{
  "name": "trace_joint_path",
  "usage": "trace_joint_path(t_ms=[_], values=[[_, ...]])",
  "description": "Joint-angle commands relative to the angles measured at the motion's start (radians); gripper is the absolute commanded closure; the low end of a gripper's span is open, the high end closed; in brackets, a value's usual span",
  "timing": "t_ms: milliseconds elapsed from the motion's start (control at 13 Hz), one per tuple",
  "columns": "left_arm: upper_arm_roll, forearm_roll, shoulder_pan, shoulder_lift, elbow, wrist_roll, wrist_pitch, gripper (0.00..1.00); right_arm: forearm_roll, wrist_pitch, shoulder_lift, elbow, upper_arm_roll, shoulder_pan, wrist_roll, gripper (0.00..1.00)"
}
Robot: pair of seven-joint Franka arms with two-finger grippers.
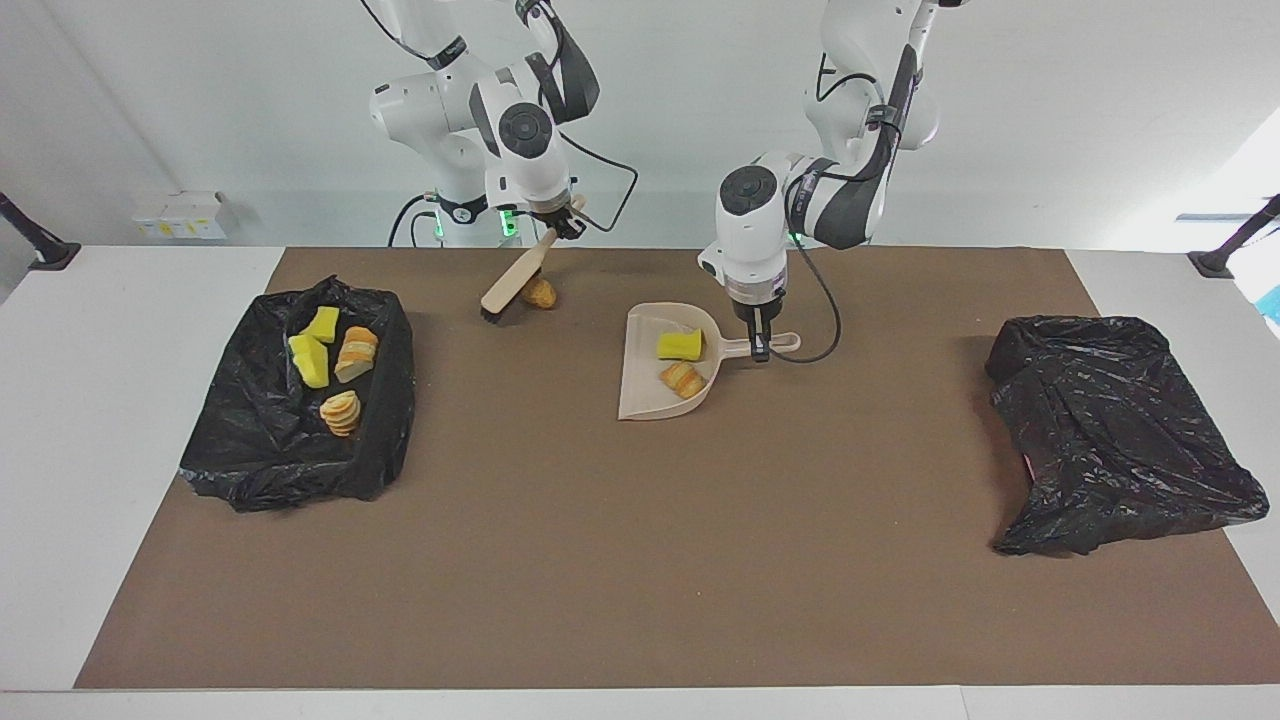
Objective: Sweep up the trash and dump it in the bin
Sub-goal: 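Sweep the last brown nugget into the dustpan with the right gripper brush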
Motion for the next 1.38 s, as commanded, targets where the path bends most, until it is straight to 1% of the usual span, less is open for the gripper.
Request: trace_joint_path(t_ms=[0, 153, 230, 307, 383, 537, 613, 690, 843, 997, 1073, 1150, 1227, 1303], values=[[0.012, 0.019, -0.018, -0.033, -0.034, 0.018, -0.006, 1.00, 0.061, 0.088, 0.060, 0.028, 0.005, -0.013, -0.127, 1.00], [0.012, 0.019, -0.020, -0.033, -0.034, 0.018, -0.006, 1.00, 0.063, 0.098, 0.135, 0.120, 0.005, -0.019, -0.189, 1.00], [0.012, 0.019, -0.020, -0.033, -0.034, 0.017, -0.004, 1.00, 0.077, 0.132, 0.158, 0.142, 0.005, -0.027, -0.241, 1.00], [0.012, 0.017, -0.020, -0.033, -0.034, 0.017, -0.004, 1.00, 0.133, 0.170, 0.178, 0.162, 0.005, -0.030, -0.284, 1.00], [0.012, 0.017, -0.020, -0.033, -0.035, 0.014, -0.001, 1.00, 0.182, 0.192, 0.221, 0.191, 0.005, -0.029, -0.324, 1.00], [0.012, 0.017, -0.020, -0.033, -0.035, 0.014, 0.001, 1.00, 0.193, 0.261, 0.324, 0.258, 0.007, -0.015, -0.348, 1.00], [0.012, 0.017, -0.020, -0.033, -0.035, 0.014, 0.005, 1.00, 0.215, 0.281, 0.350, 0.289, 0.011, -0.010, -0.374, 1.00], [0.012, 0.017, -0.020, -0.033, -0.037, 0.014, 0.010, 1.00, 0.251, 0.281, 0.373, 0.336, 0.011, 0.008, -0.402, 1.00], [0.012, 0.017, -0.020, -0.035, -0.046, 0.014, 0.025, 1.00, 0.269, 0.270, 0.422, 0.424, 0.011, 0.022, -0.408, 1.00], [0.012, 0.017, -0.015, -0.033, -0.052, 0.012, 0.060, 1.00, 0.307, 0.258, 0.456, 0.488, 0.011, 0.022, -0.410, 1.00], [0.012, 0.017, -0.015, -0.035, -0.057, 0.014, 0.074, 1.00, 0.307, 0.247, 0.456, 0.495, 0.011, 0.022, -0.425, 1.00], [0.012, 0.017, -0.013, -0.033, -0.058, 0.014, 0.080, 1.00, 0.309, 0.237, 0.446, 0.493, 0.010, 0.019, -0.428, 1.00], [0.012, 0.017, -0.012, -0.033, -0.058, 0.015, 0.080, 1.00, 0.304, 0.186, 0.420, 0.490, 0.005, 0.011, -0.418, 1.00], [0.012, 0.017, -0.012, -0.033, -0.058, 0.015, 0.076, 1.00, 0.289, 0.130, 0.375, 0.480, 0.001, 0.007, -0.390, 1.00]])
